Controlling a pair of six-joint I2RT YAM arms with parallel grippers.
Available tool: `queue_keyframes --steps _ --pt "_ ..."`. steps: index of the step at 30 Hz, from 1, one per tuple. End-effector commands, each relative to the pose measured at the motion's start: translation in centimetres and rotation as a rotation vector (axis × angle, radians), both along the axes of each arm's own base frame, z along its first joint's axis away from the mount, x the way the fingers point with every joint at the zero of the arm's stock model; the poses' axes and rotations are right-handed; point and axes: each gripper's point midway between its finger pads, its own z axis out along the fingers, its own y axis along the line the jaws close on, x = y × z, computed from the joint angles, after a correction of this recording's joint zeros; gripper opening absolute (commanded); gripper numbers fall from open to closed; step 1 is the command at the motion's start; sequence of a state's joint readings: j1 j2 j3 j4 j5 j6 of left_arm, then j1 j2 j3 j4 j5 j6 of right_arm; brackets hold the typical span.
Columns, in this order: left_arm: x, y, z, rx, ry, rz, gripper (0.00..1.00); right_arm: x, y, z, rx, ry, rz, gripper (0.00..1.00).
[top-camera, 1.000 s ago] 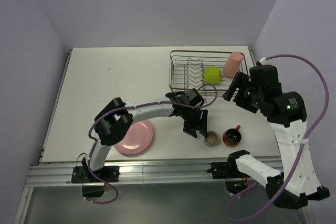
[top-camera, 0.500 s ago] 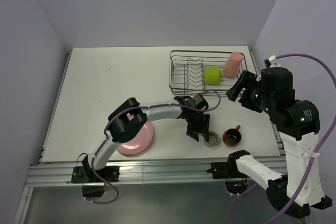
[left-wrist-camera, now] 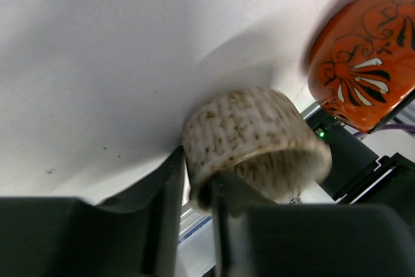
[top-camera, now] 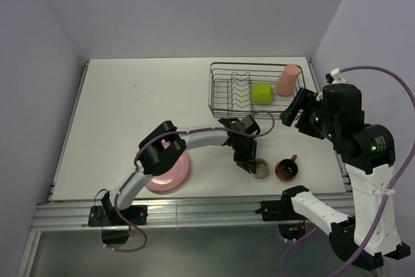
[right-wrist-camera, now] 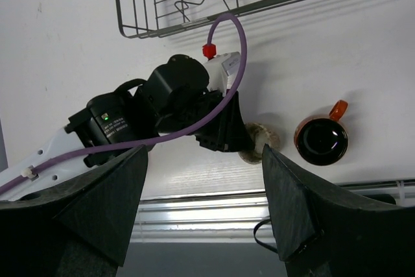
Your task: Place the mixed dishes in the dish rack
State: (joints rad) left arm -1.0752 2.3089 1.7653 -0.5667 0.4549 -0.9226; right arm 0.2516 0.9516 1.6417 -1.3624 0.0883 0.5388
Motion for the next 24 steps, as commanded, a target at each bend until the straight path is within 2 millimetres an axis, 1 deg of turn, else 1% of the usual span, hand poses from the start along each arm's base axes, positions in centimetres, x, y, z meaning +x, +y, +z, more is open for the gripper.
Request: queue_keyframes --steps 1,2,3,4,5,6,7,8,9,10,11,12,13,14,15,16,17,18,19,20,21,22,23,24 --pt "0.6 0.1 0.4 0.005 -0.034 0.003 0.20 -0.8 -0.4 -1.6 -0.034 0.065 0.011 0.78" --pt "0.7 0.3 0.6 0.009 -0.042 0.004 0.17 -0.8 -0.2 -1.7 -0.030 0.070 0.019 0.78" --pt "0.8 0.4 0.8 0.005 -0.046 0.004 0.04 -0.8 0.3 -1.9 -0.013 0.073 0.042 0.78" --pt "1.1 0.6 2.0 -0.015 -0.056 0.011 0.00 -0.8 0.7 -2.2 -0.003 0.085 0.058 0.78" --pt "1.2 0.9 2.6 -0.025 -0.053 0.018 0.00 -0.8 1.0 -2.4 0.007 0.091 0.075 0.78" --pt "1.1 1.4 2.6 -0.034 -0.047 0.025 0.00 -0.8 2.0 -2.5 0.038 0.095 0.121 0.78" --pt "1.7 1.6 4.7 -0.079 -0.053 0.054 0.00 -0.8 2.5 -2.9 0.051 0.110 0.148 0.78" --pt "2.0 1.9 5.5 -0.101 -0.055 0.067 0.00 -0.8 3.0 -3.0 0.067 0.115 0.170 0.78" --pt "1.9 2.6 5.6 -0.114 -0.047 0.076 0.00 -0.7 3.5 -3.0 0.083 0.111 0.194 0.78" --pt "2.5 3.0 7.9 -0.160 -0.065 0.095 0.00 -0.9 4.6 -3.2 0.124 0.124 0.242 0.78" --pt "2.6 3.3 8.9 -0.185 -0.071 0.102 0.00 -1.0 5.2 -3.1 0.146 0.122 0.269 0.78" --pt "2.5 3.9 9.2 -0.201 -0.066 0.104 0.00 -0.8 5.8 -2.9 0.172 0.108 0.292 0.78" --pt "3.0 4.5 11.6 -0.254 -0.084 0.122 0.00 -1.3 7.0 -2.9 0.224 0.122 0.348 0.78" --pt "3.0 4.7 12.9 -0.295 -0.087 0.127 0.00 -1.4 7.8 -2.8 0.259 0.122 0.384 0.78" --pt "2.7 5.5 12.8 -0.304 -0.068 0.142 0.00 -1.3 8.6 -2.3 0.300 0.102 0.415 0.78" --pt "3.2 5.7 16.1 -0.408 -0.080 0.167 0.00 -1.5 9.4 -2.8 0.343 0.126 0.444 0.78" --pt "3.3 6.0 17.5 -0.462 -0.075 0.178 0.00 -2.2 10.8 -2.3 0.424 0.135 0.515 0.77" --pt "2.9 6.8 17.1 -0.479 -0.043 0.198 0.00 -2.0 11.6 -1.4 0.488 0.105 0.542 0.77" --pt "3.5 7.2 20.8 -0.601 -0.041 0.230 0.00 -2.2 12.3 -2.1 0.538 0.134 0.562 0.77" --pt "3.6 7.6 22.1 -0.658 -0.041 0.242 0.00 -2.4 12.9 -1.7 0.584 0.128 0.588 0.77" --pt "3.4 8.3 21.9 -0.676 -0.016 0.261 0.00 -2.7 13.8 -0.3 0.662 0.094 0.637 0.76" --pt "3.7 9.1 23.8 -0.727 0.007 0.301 0.00 -2.7 14.1 -0.8 0.698 0.112 0.641 0.76" --pt "3.9 9.3 25.4 -0.798 -0.008 0.294 0.00 -2.8 14.4 -0.5 0.725 0.100 0.658 0.75" --pt "3.8 9.7 25.2 -0.810 0.011 0.309 0.00 -2.9 14.8 0.6 0.768 0.073 0.691 0.75"
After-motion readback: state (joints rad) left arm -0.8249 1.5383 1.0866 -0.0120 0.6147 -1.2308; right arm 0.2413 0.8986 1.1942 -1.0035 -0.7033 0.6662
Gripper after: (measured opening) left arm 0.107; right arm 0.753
